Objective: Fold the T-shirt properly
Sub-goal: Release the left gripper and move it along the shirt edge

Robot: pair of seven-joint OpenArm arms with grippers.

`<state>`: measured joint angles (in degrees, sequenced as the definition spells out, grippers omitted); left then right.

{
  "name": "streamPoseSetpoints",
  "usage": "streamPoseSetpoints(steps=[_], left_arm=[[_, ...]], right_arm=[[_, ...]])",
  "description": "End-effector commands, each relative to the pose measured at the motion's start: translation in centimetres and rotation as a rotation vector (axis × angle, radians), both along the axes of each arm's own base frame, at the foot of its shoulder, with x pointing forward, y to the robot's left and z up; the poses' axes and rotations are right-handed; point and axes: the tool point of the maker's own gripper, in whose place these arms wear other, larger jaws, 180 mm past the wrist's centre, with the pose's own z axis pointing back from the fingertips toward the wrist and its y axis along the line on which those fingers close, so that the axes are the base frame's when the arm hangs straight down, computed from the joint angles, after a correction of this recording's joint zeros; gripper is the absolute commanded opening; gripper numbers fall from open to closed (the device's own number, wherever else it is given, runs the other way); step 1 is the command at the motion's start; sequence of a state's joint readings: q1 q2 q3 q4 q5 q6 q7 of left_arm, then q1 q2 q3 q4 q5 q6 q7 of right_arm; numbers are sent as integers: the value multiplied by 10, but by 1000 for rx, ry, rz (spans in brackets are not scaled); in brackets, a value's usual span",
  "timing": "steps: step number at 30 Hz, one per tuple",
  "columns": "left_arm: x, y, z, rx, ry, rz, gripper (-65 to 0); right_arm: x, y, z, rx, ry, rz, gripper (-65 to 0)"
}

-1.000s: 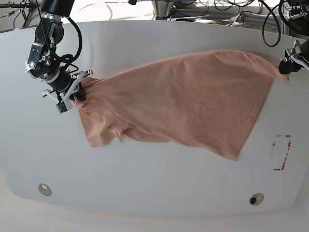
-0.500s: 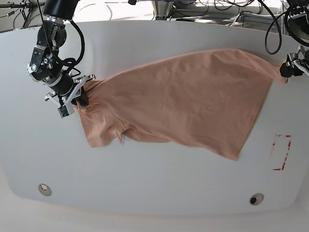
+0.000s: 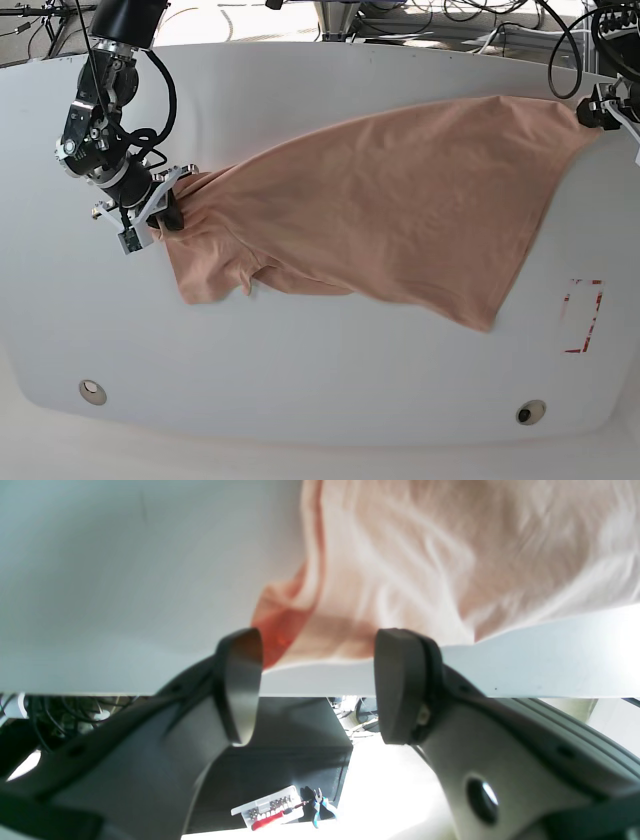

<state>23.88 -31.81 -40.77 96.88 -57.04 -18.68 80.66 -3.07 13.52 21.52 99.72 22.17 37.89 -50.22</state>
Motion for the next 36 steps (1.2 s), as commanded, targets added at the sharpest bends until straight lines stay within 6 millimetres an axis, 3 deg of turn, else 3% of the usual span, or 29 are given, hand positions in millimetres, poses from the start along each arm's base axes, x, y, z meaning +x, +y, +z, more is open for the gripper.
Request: streamPoseSetpoints(steps=[1, 9, 14, 16, 25, 31, 36], left_arm=[[10, 2, 11, 28, -20, -50, -318], [14, 4, 22, 46, 13, -137, -322], [30, 22, 47, 75, -77, -85, -321], [45, 22, 59, 70, -142, -71, -321], [134, -13, 105, 15, -392, -120, -321], [186, -9, 110, 47, -414, -60, -321], [227, 5, 96, 89, -395, 21, -321]], right_arm=[[8, -2, 15, -3, -53, 1, -650], [8, -3, 15, -5, -53, -1, -650], [8, -6, 16, -8, -54, -5, -650], [8, -5, 16, -5, -55, -5, -650], [8, -5, 16, -3, -55, -5, -650], [11, -4, 20, -2, -66, -5, -650], [13, -5, 21, -4, -71, -6, -650]])
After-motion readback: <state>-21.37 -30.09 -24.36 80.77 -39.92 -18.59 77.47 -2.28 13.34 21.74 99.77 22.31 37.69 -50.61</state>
